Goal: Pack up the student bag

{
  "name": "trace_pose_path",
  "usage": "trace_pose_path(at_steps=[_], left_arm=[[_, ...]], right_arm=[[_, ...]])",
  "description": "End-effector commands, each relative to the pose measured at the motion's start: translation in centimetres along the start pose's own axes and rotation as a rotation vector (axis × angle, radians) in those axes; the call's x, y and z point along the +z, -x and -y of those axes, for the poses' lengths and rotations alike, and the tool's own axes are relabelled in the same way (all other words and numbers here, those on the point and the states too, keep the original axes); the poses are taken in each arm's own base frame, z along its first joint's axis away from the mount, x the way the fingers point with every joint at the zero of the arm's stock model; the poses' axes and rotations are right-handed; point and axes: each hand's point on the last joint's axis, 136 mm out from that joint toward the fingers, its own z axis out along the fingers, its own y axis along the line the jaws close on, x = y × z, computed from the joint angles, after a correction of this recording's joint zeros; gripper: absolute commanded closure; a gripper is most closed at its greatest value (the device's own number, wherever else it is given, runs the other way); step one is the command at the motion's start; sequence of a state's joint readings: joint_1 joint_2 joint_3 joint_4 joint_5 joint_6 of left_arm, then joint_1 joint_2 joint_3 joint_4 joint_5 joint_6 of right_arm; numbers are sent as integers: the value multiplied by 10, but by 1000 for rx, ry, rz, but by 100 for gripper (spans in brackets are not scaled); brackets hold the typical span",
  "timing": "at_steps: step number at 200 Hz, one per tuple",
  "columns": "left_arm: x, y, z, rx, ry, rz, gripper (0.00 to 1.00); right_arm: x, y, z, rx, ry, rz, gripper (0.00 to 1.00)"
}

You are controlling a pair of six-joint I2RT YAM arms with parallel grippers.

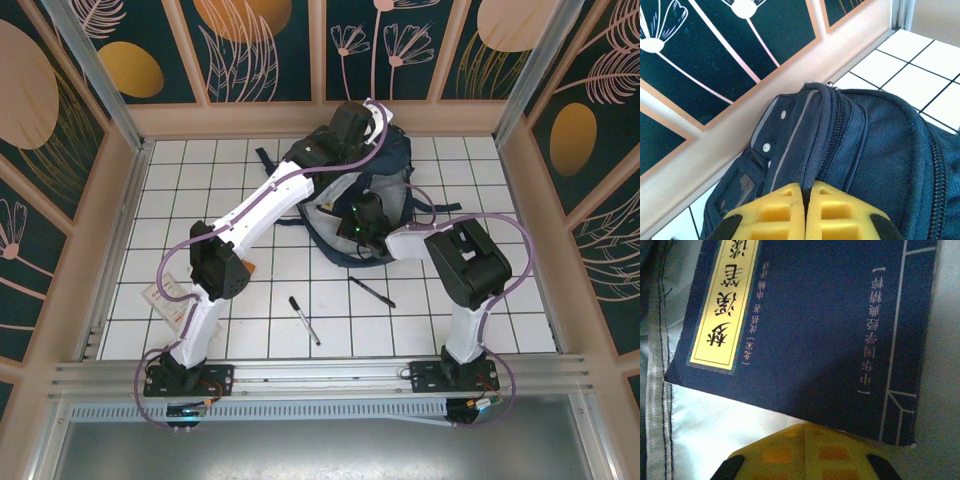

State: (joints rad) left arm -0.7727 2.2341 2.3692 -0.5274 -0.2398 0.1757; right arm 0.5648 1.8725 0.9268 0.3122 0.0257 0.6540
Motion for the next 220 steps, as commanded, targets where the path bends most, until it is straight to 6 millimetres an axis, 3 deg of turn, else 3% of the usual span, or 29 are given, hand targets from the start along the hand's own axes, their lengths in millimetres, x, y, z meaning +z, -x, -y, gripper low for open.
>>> trace_pose_path(at_steps=[1,34,64,84,111,138,164,184,202,220], left_arm=[[-24,48,-16,1,31,152,100],[-26,45,-14,22,24,157,100],[-27,43,-14,37,27,162,100],[-26,42,-10,32,7,163,100],[-20,36,-7,27,-4,152,100],[-16,33,-10,23,15,142,100],[-14,35,-14,7,38,142,100],[-17,41,-15,-4,33,146,100],[-18,43,-15,-16,26,148,100],[-22,46,-15,-22,21,154,100]], right_arm=[[6,39,16,-37,-83,132,100],[4,84,36,27,-79,211,100],[7,109,48,85,-33,256,100],[18,123,49,100,9,283,100],[20,129,32,110,107,266,100],[-10,121,20,136,188,235,98],[-37,96,11,128,242,184,97],[-36,73,-5,116,300,151,97],[-17,55,-17,114,313,119,98],[-3,51,-29,136,329,133,100]])
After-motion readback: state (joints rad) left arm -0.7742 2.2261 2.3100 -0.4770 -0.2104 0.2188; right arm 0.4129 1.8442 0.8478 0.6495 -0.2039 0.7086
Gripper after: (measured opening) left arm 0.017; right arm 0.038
